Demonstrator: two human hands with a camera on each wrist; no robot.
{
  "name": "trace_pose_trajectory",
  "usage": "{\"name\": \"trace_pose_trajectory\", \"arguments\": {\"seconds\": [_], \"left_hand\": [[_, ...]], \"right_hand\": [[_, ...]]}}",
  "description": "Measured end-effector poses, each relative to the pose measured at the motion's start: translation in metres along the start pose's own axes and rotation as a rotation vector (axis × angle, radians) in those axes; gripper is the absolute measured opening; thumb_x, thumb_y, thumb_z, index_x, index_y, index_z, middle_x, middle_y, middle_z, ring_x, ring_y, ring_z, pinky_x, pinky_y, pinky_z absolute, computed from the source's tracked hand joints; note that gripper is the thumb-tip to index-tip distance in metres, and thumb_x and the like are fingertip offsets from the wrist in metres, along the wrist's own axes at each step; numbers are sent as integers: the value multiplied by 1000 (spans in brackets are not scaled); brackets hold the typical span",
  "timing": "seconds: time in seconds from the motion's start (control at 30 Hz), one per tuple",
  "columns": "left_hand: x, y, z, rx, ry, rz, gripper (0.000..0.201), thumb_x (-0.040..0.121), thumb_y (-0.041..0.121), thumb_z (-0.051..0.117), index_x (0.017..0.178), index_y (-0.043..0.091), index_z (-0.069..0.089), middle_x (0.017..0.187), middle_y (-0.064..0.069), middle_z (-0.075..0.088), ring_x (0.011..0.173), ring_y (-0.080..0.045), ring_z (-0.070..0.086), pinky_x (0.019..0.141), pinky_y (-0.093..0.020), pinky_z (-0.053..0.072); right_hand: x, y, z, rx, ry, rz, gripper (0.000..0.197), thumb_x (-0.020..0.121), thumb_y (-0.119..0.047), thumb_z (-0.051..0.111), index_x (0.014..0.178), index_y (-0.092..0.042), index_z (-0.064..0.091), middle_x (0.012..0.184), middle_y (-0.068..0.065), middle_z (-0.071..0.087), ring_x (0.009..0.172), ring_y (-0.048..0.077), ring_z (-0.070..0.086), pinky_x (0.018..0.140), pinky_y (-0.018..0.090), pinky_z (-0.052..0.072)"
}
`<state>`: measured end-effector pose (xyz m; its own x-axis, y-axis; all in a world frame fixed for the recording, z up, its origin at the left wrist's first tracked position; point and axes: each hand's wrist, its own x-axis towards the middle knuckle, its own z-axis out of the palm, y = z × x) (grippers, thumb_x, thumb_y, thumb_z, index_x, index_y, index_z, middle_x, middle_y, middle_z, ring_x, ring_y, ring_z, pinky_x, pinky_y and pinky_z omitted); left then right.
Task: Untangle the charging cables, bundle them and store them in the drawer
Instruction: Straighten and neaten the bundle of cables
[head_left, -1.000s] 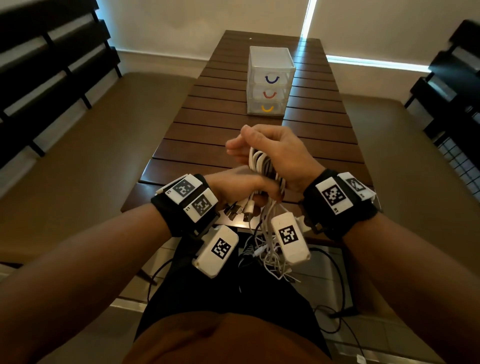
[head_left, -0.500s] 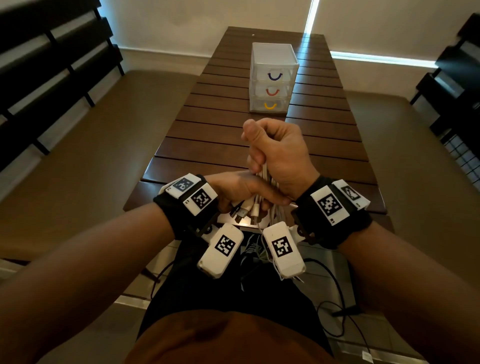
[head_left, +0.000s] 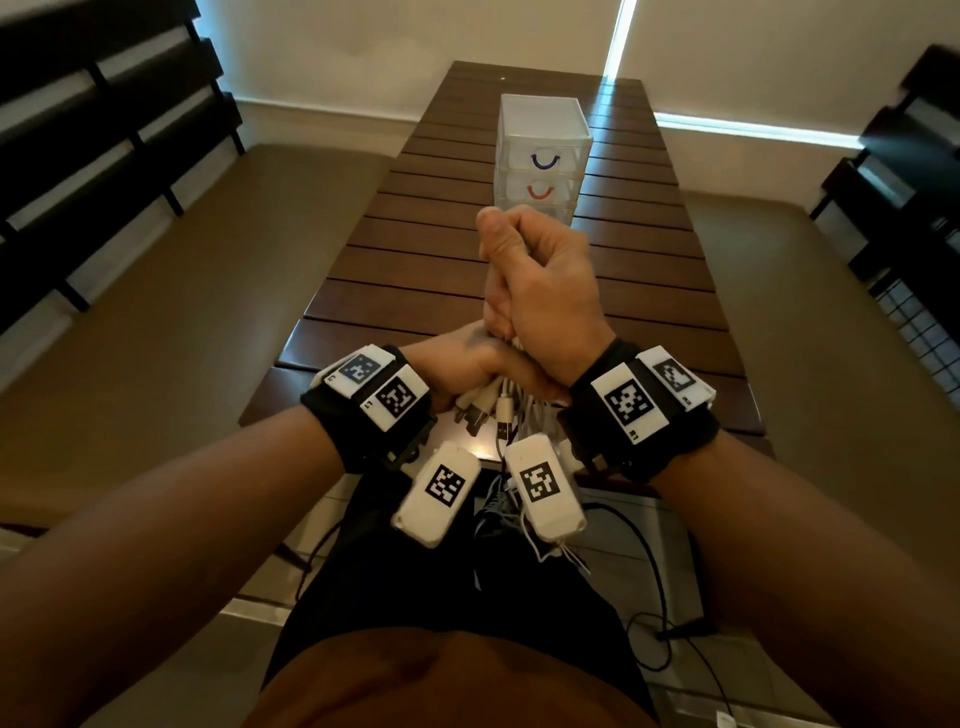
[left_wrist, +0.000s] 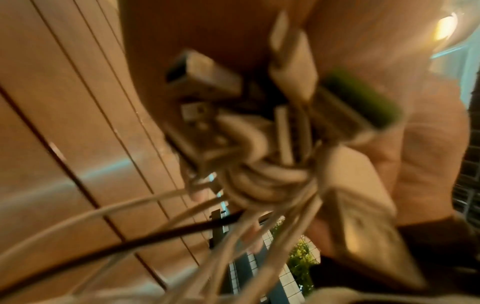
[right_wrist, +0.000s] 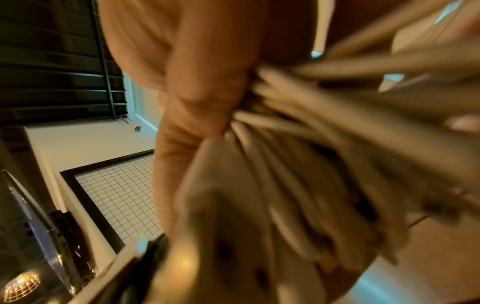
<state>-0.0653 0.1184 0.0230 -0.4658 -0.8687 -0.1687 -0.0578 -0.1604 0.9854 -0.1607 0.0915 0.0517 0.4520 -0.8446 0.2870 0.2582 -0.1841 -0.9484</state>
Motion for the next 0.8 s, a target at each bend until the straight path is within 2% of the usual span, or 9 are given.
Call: {"name": "trace_pose_trajectory", "arguments": {"seconds": [0.17,0.33,0.43,0.5,0.57,0.63,0.67,0.73,0.8], "left_hand": [[1,9,-1,69,5,-48,33,79,-6,59,54,13,70,55,0,65,49,-10,62,51,-18,49],[-3,9,-5,75,8,-91,39,81,-3,59,52,18,71,55,2,64,49,-8,59,53,-19,49],[-7,7,-6,23,75,-93,26,78,5,62,54,13,69,57,-2,63,49,-12,59,52,-20,50],[-9,6,-5,-39,84,-109,21,75,14,62,54,12,66,56,-3,60,48,-13,57,50,-21,49],[-10,4,-7,-126,101,-118,24,80,16,63,59,5,58,53,-5,55,45,-15,56,49,-22,49],[-12,0,-14,-262,148,-97,23,82,18,61,67,4,51,53,-4,50,49,-19,51,53,-25,51],[-13,-1,-18,-345,170,-79,22,83,20,61,71,4,51,56,-5,49,56,-22,48,59,-30,52],[-16,-3,-28,-506,240,-41,25,88,28,56,74,7,55,65,-8,48,65,-25,49,68,-35,48],[-18,-2,-34,-661,308,6,33,93,31,48,68,11,56,66,-5,54,68,-23,61,72,-36,51]], "right_hand": [[6,-4,0,31,4,-16,31,102,-16,43,73,-8,44,45,4,30,31,11,26,36,26,17],[9,-5,3,-27,-80,-77,38,105,-20,34,69,-9,41,43,4,32,31,13,30,34,23,25],[11,-4,3,-91,-145,-80,42,105,-27,30,71,-8,44,47,6,34,35,15,34,38,27,30],[16,-8,-1,-155,-185,-52,47,101,-43,29,80,-6,48,51,5,45,42,19,43,44,29,35],[21,-7,-12,-321,-239,2,59,87,-61,24,102,-12,53,79,13,64,65,23,60,58,28,49],[21,3,-27,-361,-326,112,69,81,-74,29,132,-29,41,119,16,61,100,21,64,82,32,53],[19,12,-34,-328,-380,186,73,83,-73,44,142,-34,29,127,16,56,106,21,63,86,36,53],[9,28,-42,-416,-493,276,94,78,-51,70,149,-36,11,132,7,55,107,12,63,90,33,52],[-3,43,-42,-488,-554,327,85,79,-26,77,146,-22,25,121,-4,60,99,-2,62,88,20,51]]}}
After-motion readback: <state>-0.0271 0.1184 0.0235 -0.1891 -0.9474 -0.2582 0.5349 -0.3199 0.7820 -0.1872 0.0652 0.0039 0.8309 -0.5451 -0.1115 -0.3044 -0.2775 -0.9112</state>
